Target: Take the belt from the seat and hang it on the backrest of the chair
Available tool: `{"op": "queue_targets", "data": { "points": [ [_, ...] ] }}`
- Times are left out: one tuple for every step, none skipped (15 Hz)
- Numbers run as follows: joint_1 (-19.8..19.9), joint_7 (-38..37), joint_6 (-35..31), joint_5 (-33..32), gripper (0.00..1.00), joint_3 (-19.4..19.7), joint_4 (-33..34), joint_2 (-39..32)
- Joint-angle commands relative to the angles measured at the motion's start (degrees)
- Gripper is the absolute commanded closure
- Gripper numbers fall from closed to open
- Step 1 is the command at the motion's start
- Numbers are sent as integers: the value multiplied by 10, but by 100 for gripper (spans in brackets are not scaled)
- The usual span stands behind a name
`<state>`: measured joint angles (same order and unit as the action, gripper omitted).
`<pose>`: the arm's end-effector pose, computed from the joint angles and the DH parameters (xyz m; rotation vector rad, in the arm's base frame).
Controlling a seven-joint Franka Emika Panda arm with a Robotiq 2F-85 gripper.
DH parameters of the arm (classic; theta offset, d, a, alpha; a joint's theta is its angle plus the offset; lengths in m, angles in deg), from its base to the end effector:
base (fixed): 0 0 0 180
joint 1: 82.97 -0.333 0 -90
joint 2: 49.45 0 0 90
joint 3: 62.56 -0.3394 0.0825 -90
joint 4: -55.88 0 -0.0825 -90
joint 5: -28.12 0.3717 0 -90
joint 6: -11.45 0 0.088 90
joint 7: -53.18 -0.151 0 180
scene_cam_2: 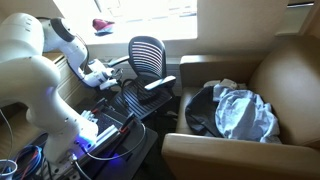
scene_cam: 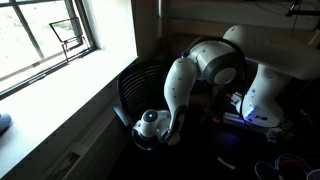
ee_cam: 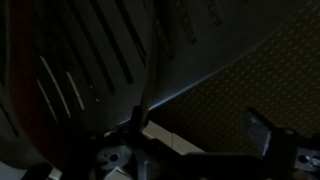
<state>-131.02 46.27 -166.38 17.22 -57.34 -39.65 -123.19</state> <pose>0.4363 0.4239 -0.1364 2.7960 1.3311 0.2719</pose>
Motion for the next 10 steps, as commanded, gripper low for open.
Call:
{"op": "queue_targets", "data": {
  "points": [
    [-22,2,5,19,0,15,10,-5],
    [-19,4,8,19,0,8,12,-4],
    [-5,13,11,18,0,-8,16,-7],
    [2,17,15,18,0,-16,16,-8],
    [14,21,18,19,0,-28,15,-8],
    [10,9,24,26,0,-22,15,-10],
    [-7,-16,38,40,0,-2,15,-11],
    [-47,-57,51,58,0,43,15,-13],
    [-58,-79,62,71,0,60,10,-12],
    [-25,-37,39,52,0,23,15,-13]
  ]
}}
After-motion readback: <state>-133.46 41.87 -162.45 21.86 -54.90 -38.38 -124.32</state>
